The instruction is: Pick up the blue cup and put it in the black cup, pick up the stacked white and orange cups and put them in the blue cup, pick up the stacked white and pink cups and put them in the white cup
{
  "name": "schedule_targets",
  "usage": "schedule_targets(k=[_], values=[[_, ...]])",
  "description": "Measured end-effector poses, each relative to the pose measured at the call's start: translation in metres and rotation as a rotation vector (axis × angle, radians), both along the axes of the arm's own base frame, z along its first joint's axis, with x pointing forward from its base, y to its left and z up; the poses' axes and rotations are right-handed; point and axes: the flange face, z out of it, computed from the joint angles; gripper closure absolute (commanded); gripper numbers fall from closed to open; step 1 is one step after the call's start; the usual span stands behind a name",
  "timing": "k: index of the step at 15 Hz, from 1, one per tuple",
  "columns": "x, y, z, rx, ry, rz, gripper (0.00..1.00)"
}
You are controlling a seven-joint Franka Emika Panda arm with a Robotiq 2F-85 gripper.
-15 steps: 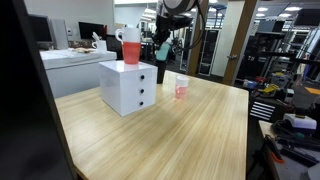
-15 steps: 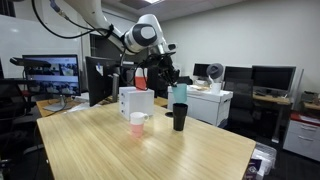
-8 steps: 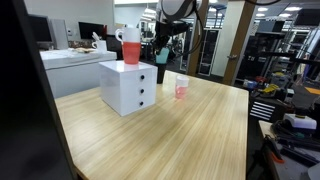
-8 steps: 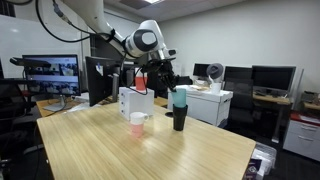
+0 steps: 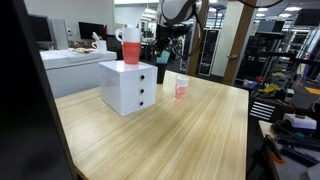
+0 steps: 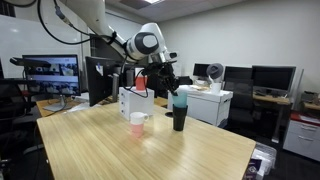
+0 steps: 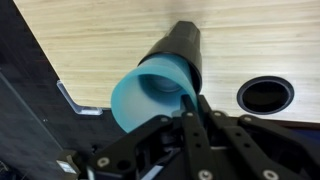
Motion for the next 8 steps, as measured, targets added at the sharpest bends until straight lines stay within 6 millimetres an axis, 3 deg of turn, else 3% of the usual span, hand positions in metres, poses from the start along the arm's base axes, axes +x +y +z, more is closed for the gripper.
schedule_targets(k=[6, 7, 8], values=[[-0.006, -0.017, -0.011, -0.002, 0.017, -0.027, 0.93], [-0.006, -0.019, -0.012, -0.003, 0.019, -0.03, 0.68], [-0.007, -0.021, -0.013, -0.003, 0.021, -0.032, 0.68]])
